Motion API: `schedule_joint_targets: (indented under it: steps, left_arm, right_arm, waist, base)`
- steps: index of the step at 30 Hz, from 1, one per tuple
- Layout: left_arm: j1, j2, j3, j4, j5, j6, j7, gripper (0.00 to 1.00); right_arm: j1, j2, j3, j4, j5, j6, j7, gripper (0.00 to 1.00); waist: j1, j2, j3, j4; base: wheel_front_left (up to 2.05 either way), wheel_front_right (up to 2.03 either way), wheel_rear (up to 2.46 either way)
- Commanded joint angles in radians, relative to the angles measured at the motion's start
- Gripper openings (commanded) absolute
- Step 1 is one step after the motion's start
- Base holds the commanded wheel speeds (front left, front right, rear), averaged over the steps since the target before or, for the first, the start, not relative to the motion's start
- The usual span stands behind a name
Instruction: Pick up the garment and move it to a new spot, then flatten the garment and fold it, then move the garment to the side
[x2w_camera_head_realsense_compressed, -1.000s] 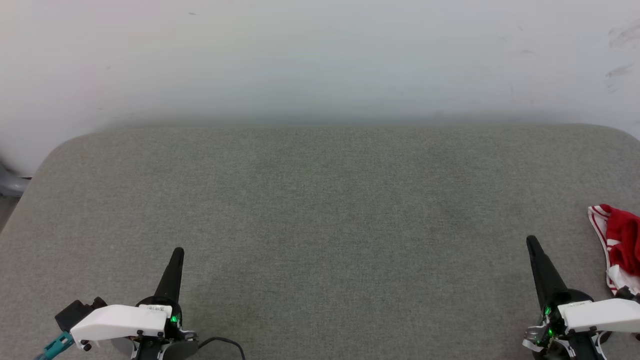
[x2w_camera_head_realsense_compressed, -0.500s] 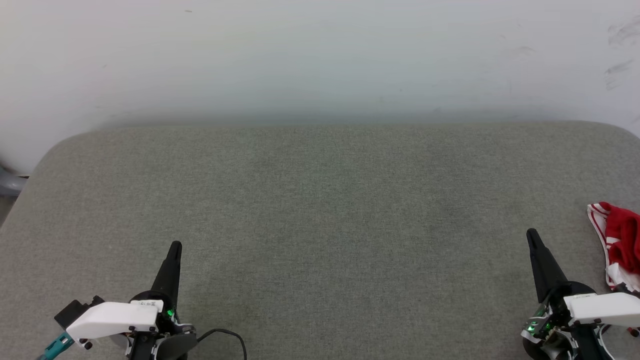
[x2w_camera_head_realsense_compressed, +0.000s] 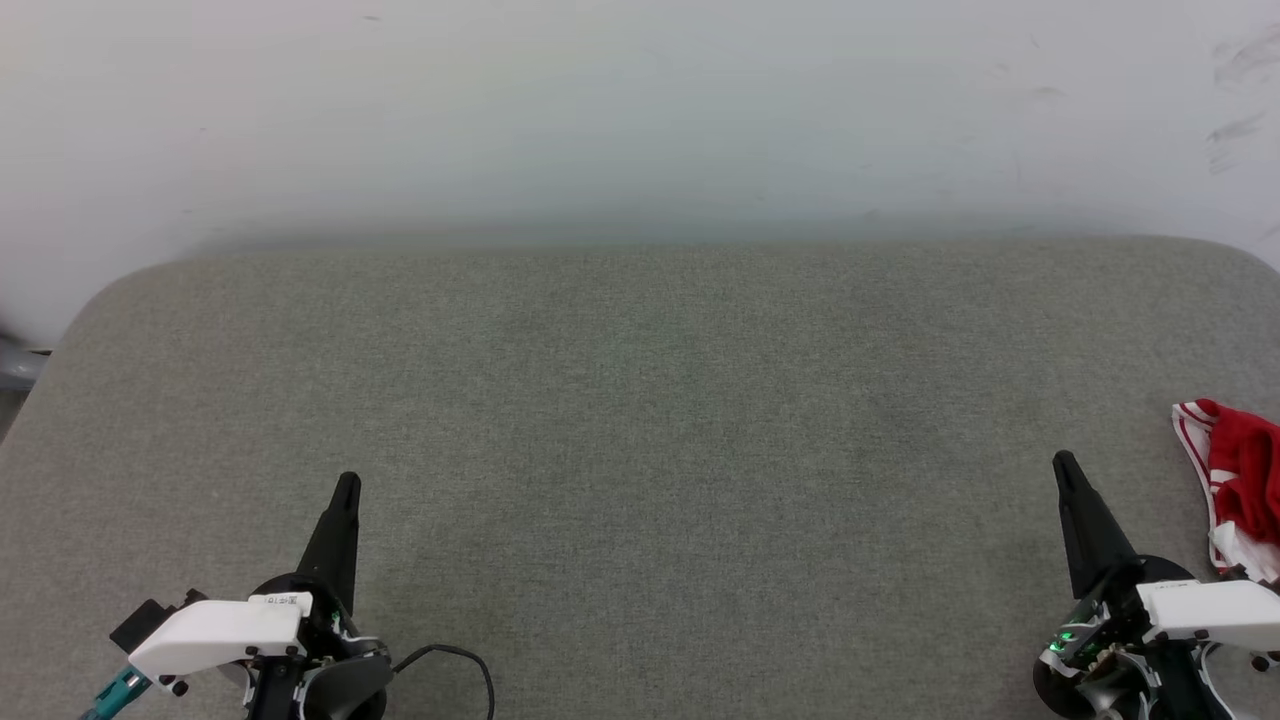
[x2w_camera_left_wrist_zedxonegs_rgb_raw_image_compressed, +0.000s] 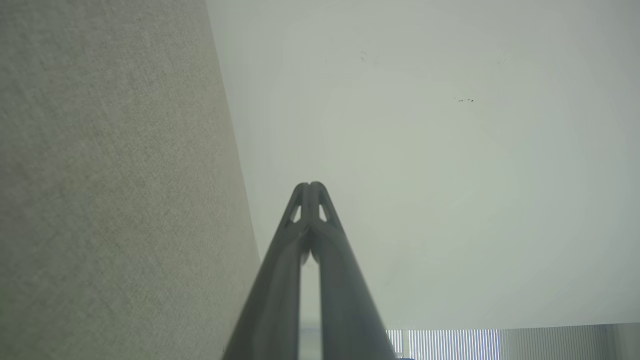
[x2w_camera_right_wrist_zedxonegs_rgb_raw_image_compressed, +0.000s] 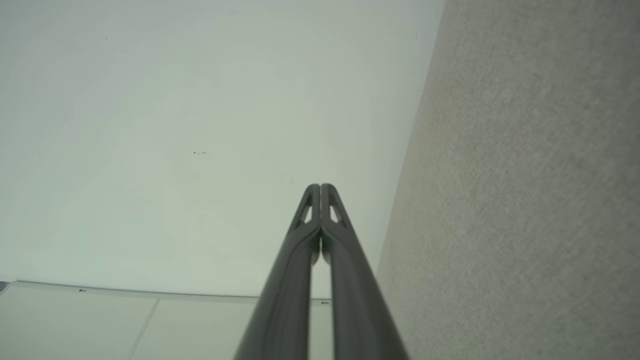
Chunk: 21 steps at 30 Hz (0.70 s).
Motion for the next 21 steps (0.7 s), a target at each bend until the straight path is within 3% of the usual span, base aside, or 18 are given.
schedule_joint_targets:
  steps: [1,21]
  left_arm:
    - [-0.011,-0.002,0.003,-0.004,-0.001,-0.003,0.005,0.00]
    - [-0.010,-0.002,0.002,-0.004,-0.001,-0.003,0.004,0.00]
  right_arm:
    - [-0.018,0.000,-0.002,0.001,0.002,0.000,0.002,0.00]
    - [-0.016,0.005,-0.006,0.002,-0.005,0.000,0.007,0.00]
  waist:
    - [0.0000,0.0000,0.000,0.000]
    - [0.0000,0.0000,0.000,0.000]
  base:
    - [0.00,0.00,0.00]
    - [0.00,0.00,0.00]
